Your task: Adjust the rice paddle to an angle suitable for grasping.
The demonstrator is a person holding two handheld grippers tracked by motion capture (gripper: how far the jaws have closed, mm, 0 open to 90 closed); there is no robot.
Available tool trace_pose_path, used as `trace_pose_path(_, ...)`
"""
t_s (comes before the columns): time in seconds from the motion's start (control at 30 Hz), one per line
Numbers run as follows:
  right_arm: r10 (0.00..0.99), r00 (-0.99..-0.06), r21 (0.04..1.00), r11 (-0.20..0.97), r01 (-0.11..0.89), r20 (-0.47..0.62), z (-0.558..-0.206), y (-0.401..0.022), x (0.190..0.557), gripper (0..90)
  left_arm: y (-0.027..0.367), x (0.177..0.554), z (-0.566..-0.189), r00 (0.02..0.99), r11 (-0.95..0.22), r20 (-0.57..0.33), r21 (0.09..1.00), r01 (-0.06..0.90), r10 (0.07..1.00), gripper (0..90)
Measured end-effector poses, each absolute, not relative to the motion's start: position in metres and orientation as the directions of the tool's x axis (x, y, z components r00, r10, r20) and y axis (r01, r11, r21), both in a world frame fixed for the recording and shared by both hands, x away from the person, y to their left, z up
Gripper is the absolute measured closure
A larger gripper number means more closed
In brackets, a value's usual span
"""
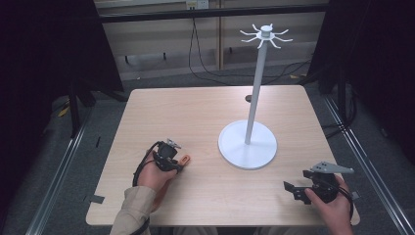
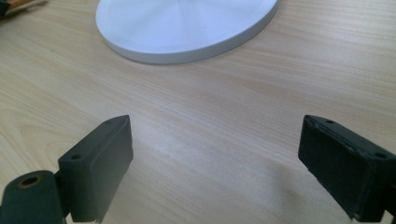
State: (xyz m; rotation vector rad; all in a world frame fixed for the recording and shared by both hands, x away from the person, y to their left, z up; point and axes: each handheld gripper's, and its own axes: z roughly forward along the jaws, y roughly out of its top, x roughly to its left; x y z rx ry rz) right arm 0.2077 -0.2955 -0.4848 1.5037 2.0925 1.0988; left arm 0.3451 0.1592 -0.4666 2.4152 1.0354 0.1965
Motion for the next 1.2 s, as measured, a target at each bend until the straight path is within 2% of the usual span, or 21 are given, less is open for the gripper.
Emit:
trace_pose_path(0.1,0.909,-0.383,0.747,0.140,0.650,0.163,-0.486,-0.296,0.208,9.8,0.162,0.342,-0.459,0.696,-0.551,-0.077,0.551,0.626,0.714,66.4)
trace_pose_path(0.17,0.910,-0.382,0.748,0.137,0.650,0.165,-0.486,-0.295,0.208,9.9,0.166,0.338,-0.452,0.690,-0.501,-0.123,0.598,0.625,0.714,66.4)
trace_pose_path(0.23,0.910,-0.381,0.749,0.136,0.649,0.165,-0.486,-0.295,0.208,9.8,0.167,0.337,-0.450,0.688,-0.489,-0.128,0.612,0.621,0.714,66.4)
trace_pose_path(0.43,0.909,-0.382,0.755,0.132,0.642,0.166,-0.485,-0.295,0.208,9.9,0.175,0.333,-0.433,0.690,-0.366,-0.228,0.712,0.599,0.687,66.5)
trace_pose_path(0.83,0.902,-0.394,0.769,0.126,0.627,0.174,-0.485,-0.292,0.208,10.1,0.183,0.323,-0.412,0.699,-0.218,-0.275,0.820,0.529,0.660,66.5)
trace_pose_path(1.2,0.892,-0.417,0.787,0.129,0.604,0.174,-0.482,-0.285,0.209,10.1,0.185,0.318,-0.398,0.724,-0.117,-0.303,0.876,0.468,0.620,66.5)
